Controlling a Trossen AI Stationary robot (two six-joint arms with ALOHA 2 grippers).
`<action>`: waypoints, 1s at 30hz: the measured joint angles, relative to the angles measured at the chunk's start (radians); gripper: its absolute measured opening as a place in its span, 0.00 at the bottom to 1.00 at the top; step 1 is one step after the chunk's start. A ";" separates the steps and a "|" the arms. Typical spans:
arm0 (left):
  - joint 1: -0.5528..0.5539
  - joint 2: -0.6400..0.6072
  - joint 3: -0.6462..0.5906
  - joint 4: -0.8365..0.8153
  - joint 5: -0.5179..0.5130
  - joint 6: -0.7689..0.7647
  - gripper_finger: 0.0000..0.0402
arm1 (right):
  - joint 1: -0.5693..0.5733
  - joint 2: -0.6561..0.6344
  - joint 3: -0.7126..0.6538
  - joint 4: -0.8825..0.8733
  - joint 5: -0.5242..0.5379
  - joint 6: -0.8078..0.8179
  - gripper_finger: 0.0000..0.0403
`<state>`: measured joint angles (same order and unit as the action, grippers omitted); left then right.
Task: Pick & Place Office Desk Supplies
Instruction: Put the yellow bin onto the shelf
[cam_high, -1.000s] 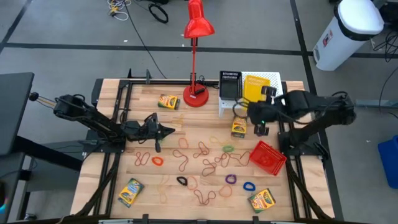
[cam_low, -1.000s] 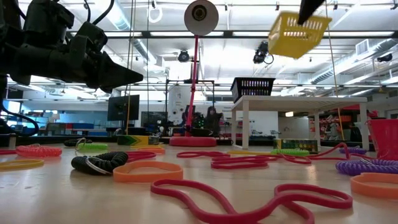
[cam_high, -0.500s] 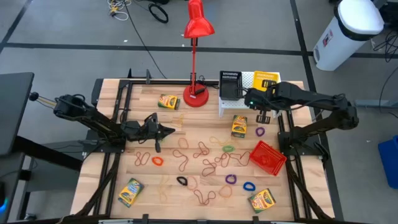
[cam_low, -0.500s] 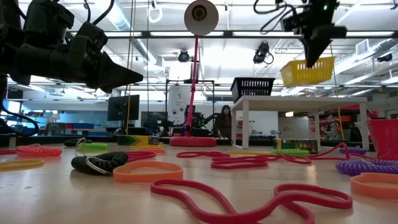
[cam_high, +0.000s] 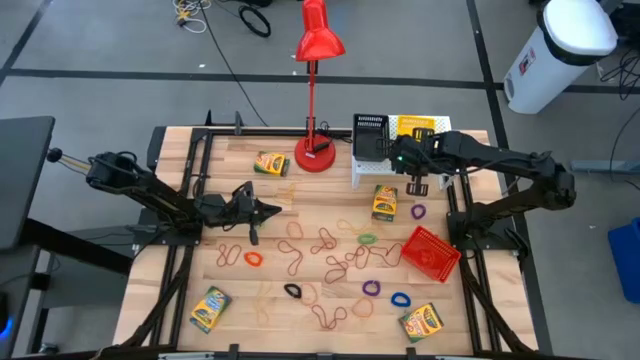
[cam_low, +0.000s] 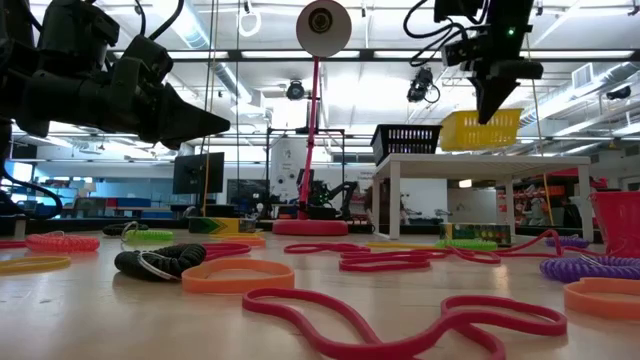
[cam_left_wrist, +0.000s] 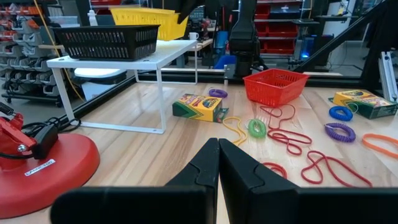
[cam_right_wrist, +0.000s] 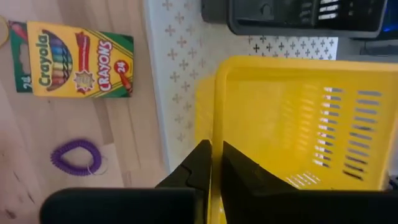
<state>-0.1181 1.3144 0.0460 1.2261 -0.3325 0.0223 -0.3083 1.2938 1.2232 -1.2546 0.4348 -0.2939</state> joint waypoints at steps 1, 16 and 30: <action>0.000 0.000 0.000 0.000 0.000 0.000 0.05 | 0.000 0.000 0.000 0.007 -0.002 0.000 0.04; 0.000 0.000 0.000 -0.003 0.000 0.000 0.05 | 0.000 0.000 0.000 0.053 0.002 -0.051 0.04; 0.000 0.000 0.000 -0.003 0.000 0.000 0.05 | 0.000 0.000 0.000 0.079 0.018 -0.105 0.05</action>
<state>-0.1184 1.3146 0.0456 1.2232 -0.3325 0.0223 -0.3084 1.2938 1.2232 -1.1756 0.4530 -0.3985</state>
